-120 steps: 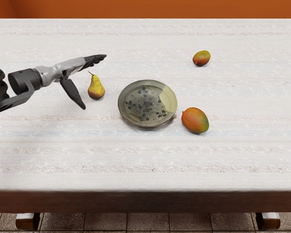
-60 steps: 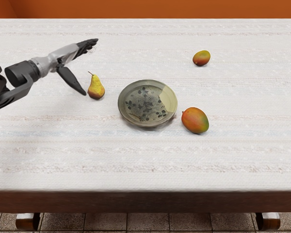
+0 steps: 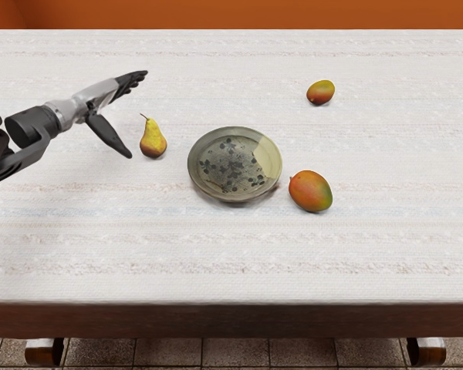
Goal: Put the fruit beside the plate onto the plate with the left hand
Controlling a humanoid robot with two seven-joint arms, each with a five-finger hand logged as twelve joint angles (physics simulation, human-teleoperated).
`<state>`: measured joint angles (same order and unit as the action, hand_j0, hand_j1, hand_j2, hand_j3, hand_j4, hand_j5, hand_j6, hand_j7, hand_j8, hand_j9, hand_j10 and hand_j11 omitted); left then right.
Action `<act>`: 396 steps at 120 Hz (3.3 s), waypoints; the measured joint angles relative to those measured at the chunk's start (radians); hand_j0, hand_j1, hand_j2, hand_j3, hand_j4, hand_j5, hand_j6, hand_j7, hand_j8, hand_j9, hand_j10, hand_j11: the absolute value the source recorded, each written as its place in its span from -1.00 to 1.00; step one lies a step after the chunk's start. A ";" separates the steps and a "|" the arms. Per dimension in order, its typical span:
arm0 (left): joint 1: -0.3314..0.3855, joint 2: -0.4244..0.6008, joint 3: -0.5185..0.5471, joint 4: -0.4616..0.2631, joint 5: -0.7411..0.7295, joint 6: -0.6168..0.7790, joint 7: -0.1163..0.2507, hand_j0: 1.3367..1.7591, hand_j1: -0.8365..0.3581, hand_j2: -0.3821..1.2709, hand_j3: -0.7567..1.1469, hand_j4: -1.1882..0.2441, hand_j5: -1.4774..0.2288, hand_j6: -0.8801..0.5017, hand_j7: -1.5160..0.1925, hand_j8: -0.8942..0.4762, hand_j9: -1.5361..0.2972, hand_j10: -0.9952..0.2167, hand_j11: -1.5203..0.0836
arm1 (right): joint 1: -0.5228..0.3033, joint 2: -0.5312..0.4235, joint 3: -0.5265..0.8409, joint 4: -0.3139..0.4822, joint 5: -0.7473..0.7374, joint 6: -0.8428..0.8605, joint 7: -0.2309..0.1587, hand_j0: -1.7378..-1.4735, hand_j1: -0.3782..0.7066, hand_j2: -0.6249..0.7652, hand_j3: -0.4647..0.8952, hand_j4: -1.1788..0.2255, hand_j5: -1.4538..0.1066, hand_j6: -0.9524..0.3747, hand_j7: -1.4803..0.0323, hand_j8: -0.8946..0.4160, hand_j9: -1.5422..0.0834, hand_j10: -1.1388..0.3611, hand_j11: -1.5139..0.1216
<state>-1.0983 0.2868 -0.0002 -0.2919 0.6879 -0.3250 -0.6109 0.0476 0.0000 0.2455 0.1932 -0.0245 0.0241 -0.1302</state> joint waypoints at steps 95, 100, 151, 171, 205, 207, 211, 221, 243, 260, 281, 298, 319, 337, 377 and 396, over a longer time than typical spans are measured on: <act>0.018 -0.068 0.033 -0.005 -0.006 -0.006 0.000 0.52 0.99 -0.53 -0.20 0.65 0.73 0.27 0.77 0.30 0.68 0.64 0.90 | 0.000 0.000 0.000 0.000 0.000 0.000 0.000 -0.40 -0.89 -0.11 -0.32 0.64 0.82 0.39 0.91 0.32 0.85 0.48 0.81; 0.017 -0.069 0.037 -0.004 -0.006 -0.006 0.000 0.52 0.99 -0.53 -0.20 0.65 0.73 0.27 0.77 0.30 0.68 0.64 0.90 | 0.000 0.000 0.000 0.000 0.000 0.000 0.000 -0.40 -0.89 -0.11 -0.32 0.64 0.82 0.39 0.91 0.32 0.85 0.48 0.81; 0.015 -0.072 0.069 0.024 -0.009 0.007 0.000 0.52 0.98 -0.53 -0.20 0.65 0.73 0.27 0.77 0.30 0.68 0.64 0.90 | 0.000 0.000 0.000 0.000 0.000 0.000 0.000 -0.40 -0.89 -0.11 -0.32 0.64 0.82 0.39 0.91 0.32 0.85 0.48 0.81; 0.014 -0.072 0.072 0.035 -0.009 0.009 0.000 0.52 0.98 -0.53 -0.20 0.65 0.73 0.27 0.77 0.30 0.67 0.64 0.89 | 0.000 0.000 0.000 0.000 0.000 0.000 0.000 -0.40 -0.89 -0.11 -0.32 0.64 0.82 0.39 0.91 0.32 0.85 0.48 0.81; 0.017 -0.071 0.103 0.040 -0.008 0.009 0.000 0.52 0.84 -0.52 -0.20 0.55 0.62 0.16 0.66 0.19 0.57 0.52 0.78 | 0.000 0.000 0.000 0.000 0.000 0.000 0.000 -0.40 -0.89 -0.11 -0.32 0.64 0.82 0.39 0.91 0.32 0.85 0.48 0.81; 0.016 -0.071 0.106 0.040 -0.008 0.009 0.000 0.52 0.83 -0.51 -0.20 0.54 0.61 0.15 0.65 0.18 0.56 0.50 0.77 | 0.000 0.000 0.000 0.000 0.000 0.000 0.000 -0.40 -0.89 -0.11 -0.32 0.64 0.82 0.39 0.91 0.32 0.85 0.48 0.81; 0.015 -0.072 0.110 0.040 -0.008 0.009 0.000 0.52 0.80 -0.51 -0.20 0.52 0.59 0.13 0.63 0.16 0.54 0.48 0.75 | 0.000 0.000 0.000 0.000 0.000 0.000 0.000 -0.40 -0.89 -0.11 -0.32 0.64 0.82 0.39 0.91 0.32 0.85 0.48 0.81; 0.009 -0.072 0.118 0.040 -0.009 0.010 0.000 0.52 0.75 -0.51 -0.20 0.49 0.55 0.09 0.59 0.13 0.51 0.44 0.70 | 0.000 0.000 0.000 0.000 0.000 0.000 0.000 -0.40 -0.89 -0.11 -0.32 0.64 0.82 0.39 0.91 0.32 0.85 0.48 0.81; 0.007 -0.072 0.123 0.040 -0.009 0.010 0.000 0.52 0.66 -0.49 -0.20 0.42 0.48 0.03 0.52 0.06 0.44 0.36 0.63 | 0.000 0.000 0.000 0.000 0.000 0.000 0.000 -0.40 -0.89 -0.11 -0.32 0.64 0.82 0.39 0.91 0.32 0.85 0.48 0.81; 0.009 -0.073 0.126 0.040 -0.007 0.033 0.000 0.52 0.61 -0.49 -0.20 0.39 0.44 -0.01 0.49 0.02 0.41 0.32 0.59 | 0.000 0.000 0.000 -0.001 0.000 0.000 0.000 -0.40 -0.89 -0.11 -0.32 0.64 0.82 0.39 0.91 0.32 0.85 0.48 0.81; 0.014 -0.072 0.143 0.040 -0.008 0.047 0.000 0.52 0.54 -0.48 -0.20 0.34 0.39 -0.06 0.43 -0.03 0.36 0.26 0.53 | 0.000 0.000 0.000 -0.001 0.000 0.000 0.000 -0.40 -0.89 -0.11 -0.32 0.64 0.82 0.39 0.91 0.32 0.85 0.48 0.81; 0.015 -0.072 0.147 0.040 -0.008 0.051 0.000 0.52 0.50 -0.47 -0.20 0.31 0.36 -0.09 0.40 -0.06 0.33 0.23 0.50 | 0.000 0.000 0.000 -0.001 0.000 0.000 0.000 -0.40 -0.89 -0.11 -0.32 0.64 0.82 0.39 0.91 0.32 0.85 0.48 0.81; 0.015 -0.080 0.149 0.039 -0.007 0.052 0.000 0.52 0.45 -0.47 -0.20 0.28 0.32 -0.12 0.37 -0.09 0.29 0.19 0.46 | 0.000 0.000 0.000 -0.001 0.000 0.000 0.000 -0.40 -0.89 -0.11 -0.32 0.64 0.82 0.39 0.91 0.32 0.85 0.48 0.81; 0.017 -0.080 0.153 0.040 -0.007 0.052 0.000 0.52 0.42 -0.47 -0.20 0.26 0.30 -0.14 0.35 -0.11 0.28 0.17 0.44 | -0.001 0.000 0.001 -0.001 0.000 0.000 0.001 -0.40 -0.89 -0.11 -0.32 0.64 0.82 0.39 0.91 0.32 0.85 0.48 0.81; 0.017 -0.080 0.170 0.041 -0.009 0.052 0.000 0.52 0.37 -0.46 -0.21 0.22 0.26 -0.18 0.30 -0.15 0.24 0.13 0.39 | -0.002 0.000 0.002 -0.001 0.000 0.000 0.001 -0.40 -0.89 -0.11 -0.32 0.64 0.82 0.39 0.91 0.32 0.85 0.48 0.81; 0.020 -0.080 0.172 0.042 -0.008 0.052 0.000 0.52 0.34 -0.46 -0.21 0.20 0.24 -0.20 0.28 -0.17 0.22 0.11 0.37 | -0.002 0.000 0.001 -0.001 0.000 0.000 0.002 -0.40 -0.89 -0.11 -0.32 0.64 0.82 0.39 0.91 0.32 0.85 0.48 0.81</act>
<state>-1.0784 0.2071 0.1718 -0.2504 0.6798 -0.2730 -0.6109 0.0460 0.0000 0.2468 0.1921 -0.0245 0.0244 -0.1285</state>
